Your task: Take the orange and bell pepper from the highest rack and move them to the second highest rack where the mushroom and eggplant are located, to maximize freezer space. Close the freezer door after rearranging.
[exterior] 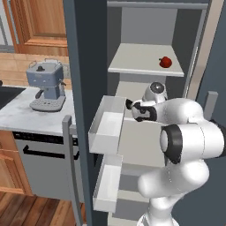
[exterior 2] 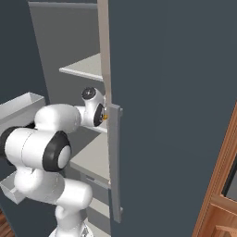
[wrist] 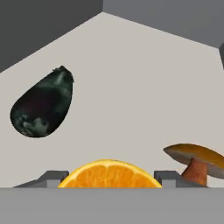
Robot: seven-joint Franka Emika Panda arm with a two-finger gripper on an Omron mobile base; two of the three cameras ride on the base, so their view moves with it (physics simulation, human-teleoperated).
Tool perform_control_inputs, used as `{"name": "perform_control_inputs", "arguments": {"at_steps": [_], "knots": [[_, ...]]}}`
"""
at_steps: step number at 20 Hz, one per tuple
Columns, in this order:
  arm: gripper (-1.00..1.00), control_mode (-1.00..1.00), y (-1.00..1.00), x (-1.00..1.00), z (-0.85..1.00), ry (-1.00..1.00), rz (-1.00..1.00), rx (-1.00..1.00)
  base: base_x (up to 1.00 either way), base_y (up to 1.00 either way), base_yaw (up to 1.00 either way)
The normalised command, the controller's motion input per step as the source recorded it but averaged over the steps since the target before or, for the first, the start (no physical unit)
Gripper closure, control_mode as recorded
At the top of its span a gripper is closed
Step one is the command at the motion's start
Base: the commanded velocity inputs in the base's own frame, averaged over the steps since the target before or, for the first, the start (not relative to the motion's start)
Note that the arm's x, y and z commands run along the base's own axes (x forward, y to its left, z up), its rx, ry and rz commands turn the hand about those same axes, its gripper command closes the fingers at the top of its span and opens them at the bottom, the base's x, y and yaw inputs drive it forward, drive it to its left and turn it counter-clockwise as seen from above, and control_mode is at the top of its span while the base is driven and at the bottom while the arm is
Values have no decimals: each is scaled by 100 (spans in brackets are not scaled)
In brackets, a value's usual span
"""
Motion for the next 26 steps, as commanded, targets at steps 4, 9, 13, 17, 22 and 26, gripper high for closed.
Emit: {"name": "perform_control_inputs", "arguments": {"at_steps": [4,9,13,17,22,26], "knots": [[100,-100,0,51,-27,0,0,0,0,0,0],[100,-100,0,50,-29,0,0,0,0,0,0],[100,-100,0,51,-29,0,0,0,0,0,0],[-100,-100,0,48,-26,0,0,0,0,0,0],[-100,-100,0,18,-19,-4,0,0,0,0,0],[-100,-100,0,0,-7,-15,1,0,0,0,0]]}}
